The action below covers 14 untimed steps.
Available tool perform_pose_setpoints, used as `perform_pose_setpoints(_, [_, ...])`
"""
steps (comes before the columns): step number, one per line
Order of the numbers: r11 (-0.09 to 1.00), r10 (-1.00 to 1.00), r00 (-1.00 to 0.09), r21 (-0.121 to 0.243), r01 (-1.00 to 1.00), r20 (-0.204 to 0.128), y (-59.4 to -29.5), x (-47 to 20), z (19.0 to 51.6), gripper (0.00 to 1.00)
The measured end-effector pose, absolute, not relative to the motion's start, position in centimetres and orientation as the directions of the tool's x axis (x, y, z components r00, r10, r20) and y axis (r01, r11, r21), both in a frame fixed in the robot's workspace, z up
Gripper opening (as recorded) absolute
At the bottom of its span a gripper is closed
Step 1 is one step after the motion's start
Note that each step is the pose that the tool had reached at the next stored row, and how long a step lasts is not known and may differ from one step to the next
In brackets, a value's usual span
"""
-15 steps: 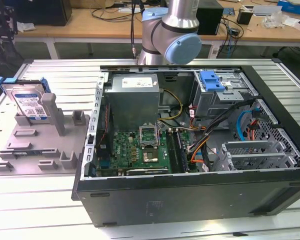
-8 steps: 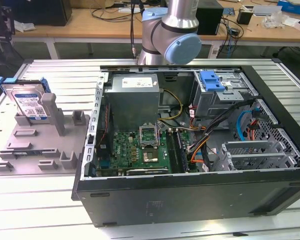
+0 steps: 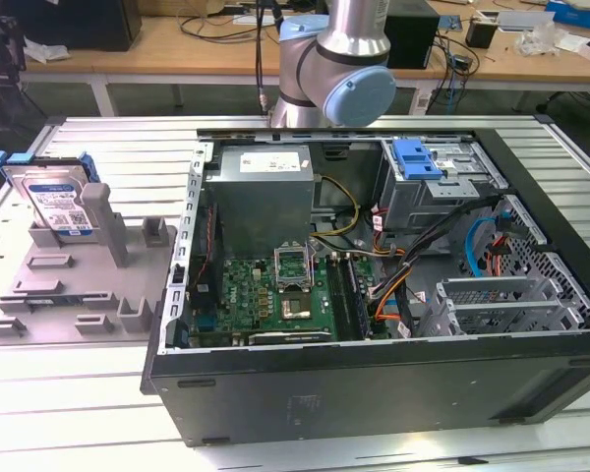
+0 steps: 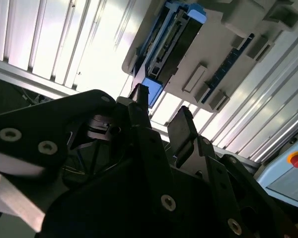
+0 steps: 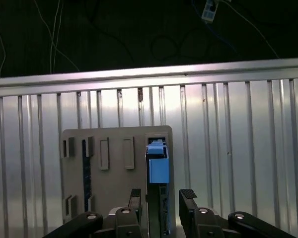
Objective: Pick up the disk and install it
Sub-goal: 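Pick up the disk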
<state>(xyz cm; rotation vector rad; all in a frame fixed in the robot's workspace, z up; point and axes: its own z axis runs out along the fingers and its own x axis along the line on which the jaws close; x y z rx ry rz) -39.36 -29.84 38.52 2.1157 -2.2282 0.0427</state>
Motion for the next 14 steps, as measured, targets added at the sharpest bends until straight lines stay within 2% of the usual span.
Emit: perform_pose_setpoints(14, [0.054, -0.997, -0.052, 0.027, -0.998, 0.063, -29.95, -39.35, 37.67, 0.44])
